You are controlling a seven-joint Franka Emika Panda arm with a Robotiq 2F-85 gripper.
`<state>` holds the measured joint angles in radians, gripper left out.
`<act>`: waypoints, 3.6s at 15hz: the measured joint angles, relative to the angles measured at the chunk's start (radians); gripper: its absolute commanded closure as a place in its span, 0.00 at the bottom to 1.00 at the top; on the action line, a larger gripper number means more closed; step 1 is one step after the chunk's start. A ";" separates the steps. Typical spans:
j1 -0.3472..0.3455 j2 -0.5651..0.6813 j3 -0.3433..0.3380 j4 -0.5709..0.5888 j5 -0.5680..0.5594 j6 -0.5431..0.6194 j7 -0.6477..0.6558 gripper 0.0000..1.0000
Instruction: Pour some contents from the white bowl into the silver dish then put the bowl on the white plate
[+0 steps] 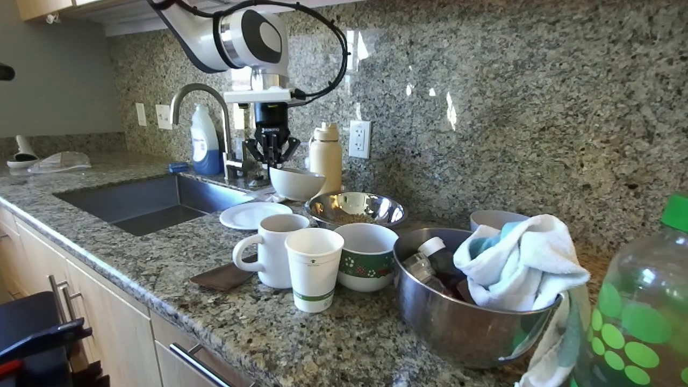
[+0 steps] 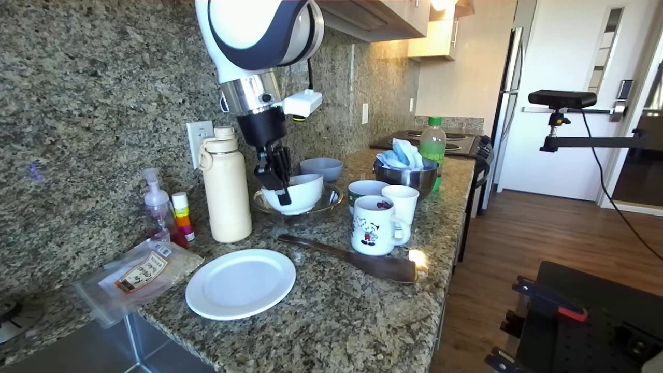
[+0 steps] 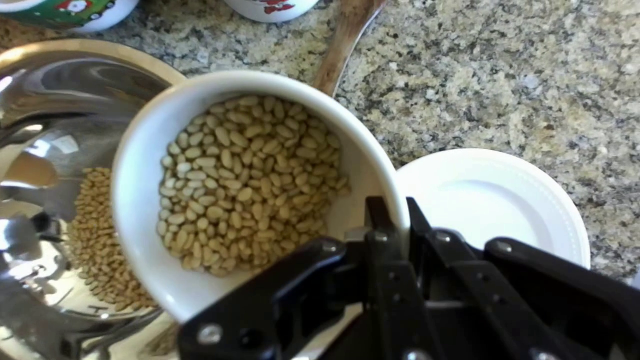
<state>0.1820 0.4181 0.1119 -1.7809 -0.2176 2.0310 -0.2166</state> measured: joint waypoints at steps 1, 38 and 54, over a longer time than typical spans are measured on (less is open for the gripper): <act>0.002 0.013 0.011 0.000 0.000 0.000 -0.005 0.98; 0.149 -0.005 0.058 -0.259 -0.162 0.396 0.116 0.05; -0.080 -0.126 0.152 -0.234 0.225 0.265 -0.374 0.00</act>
<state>0.1016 0.2925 0.2641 -2.0146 0.0071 2.2959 -0.5907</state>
